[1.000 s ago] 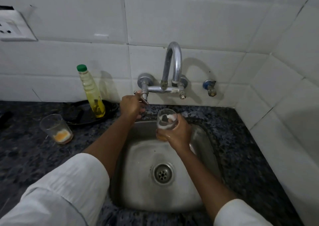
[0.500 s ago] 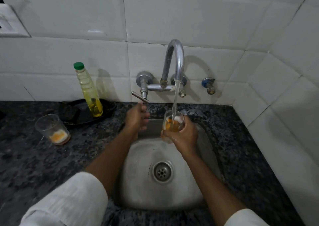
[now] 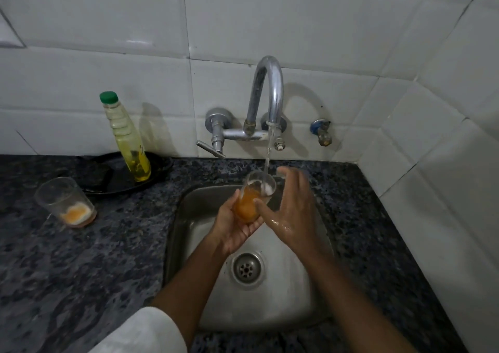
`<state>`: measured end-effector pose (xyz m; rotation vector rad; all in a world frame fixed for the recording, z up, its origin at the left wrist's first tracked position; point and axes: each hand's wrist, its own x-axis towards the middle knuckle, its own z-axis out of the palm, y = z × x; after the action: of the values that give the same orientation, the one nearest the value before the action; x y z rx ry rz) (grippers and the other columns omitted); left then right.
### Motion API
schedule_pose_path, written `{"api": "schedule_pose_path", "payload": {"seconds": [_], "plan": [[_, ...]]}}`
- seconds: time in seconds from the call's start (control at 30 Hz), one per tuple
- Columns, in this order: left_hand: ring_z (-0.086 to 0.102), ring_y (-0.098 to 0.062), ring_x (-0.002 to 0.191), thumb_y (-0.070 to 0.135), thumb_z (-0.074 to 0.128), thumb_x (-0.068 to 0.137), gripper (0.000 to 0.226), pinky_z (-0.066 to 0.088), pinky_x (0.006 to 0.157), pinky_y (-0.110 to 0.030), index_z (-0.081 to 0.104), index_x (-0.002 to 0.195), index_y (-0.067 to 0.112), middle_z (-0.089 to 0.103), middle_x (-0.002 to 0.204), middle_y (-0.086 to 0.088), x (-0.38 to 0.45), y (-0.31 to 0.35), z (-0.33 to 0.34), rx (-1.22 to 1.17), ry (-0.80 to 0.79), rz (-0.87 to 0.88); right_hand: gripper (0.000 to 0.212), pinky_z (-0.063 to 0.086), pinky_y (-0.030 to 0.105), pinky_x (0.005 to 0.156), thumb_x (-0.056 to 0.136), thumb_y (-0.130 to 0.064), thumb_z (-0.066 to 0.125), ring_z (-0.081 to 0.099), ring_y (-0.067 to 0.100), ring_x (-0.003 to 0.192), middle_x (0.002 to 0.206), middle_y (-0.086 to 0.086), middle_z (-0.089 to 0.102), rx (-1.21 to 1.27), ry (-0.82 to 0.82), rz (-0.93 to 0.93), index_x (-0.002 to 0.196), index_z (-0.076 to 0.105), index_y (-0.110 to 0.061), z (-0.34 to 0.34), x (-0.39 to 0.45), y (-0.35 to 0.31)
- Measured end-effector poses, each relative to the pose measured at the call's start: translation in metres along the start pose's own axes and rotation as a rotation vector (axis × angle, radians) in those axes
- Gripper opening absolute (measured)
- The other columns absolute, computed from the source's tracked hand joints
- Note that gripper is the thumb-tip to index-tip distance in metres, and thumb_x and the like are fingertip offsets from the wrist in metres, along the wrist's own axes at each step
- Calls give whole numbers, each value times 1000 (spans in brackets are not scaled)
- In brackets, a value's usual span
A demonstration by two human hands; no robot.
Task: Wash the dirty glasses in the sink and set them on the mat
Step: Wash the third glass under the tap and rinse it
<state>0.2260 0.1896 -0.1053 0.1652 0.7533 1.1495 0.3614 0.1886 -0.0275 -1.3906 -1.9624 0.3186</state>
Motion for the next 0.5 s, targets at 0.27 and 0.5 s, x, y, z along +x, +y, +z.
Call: {"api": "schedule_pose_path", "payload": {"seconds": [0.27, 0.5], "plan": [[59, -31, 118, 52, 54, 94, 59, 50, 101, -39, 64, 126, 3, 64, 127, -22, 6, 5, 9, 81, -1, 95, 18, 55, 42, 72, 90, -28, 51, 63, 19, 82, 93, 3, 66, -67, -472, -83, 89, 66, -17, 13, 30, -1], [68, -26, 92, 42, 67, 89, 45, 57, 82, -35, 67, 105, 1, 68, 104, -18, 16, 16, 10, -46, 3, 172, 21, 54, 30, 60, 94, -20, 46, 65, 15, 72, 86, 8, 67, 204, -532, 43, 95, 65, -13, 41, 28, 9]]}}
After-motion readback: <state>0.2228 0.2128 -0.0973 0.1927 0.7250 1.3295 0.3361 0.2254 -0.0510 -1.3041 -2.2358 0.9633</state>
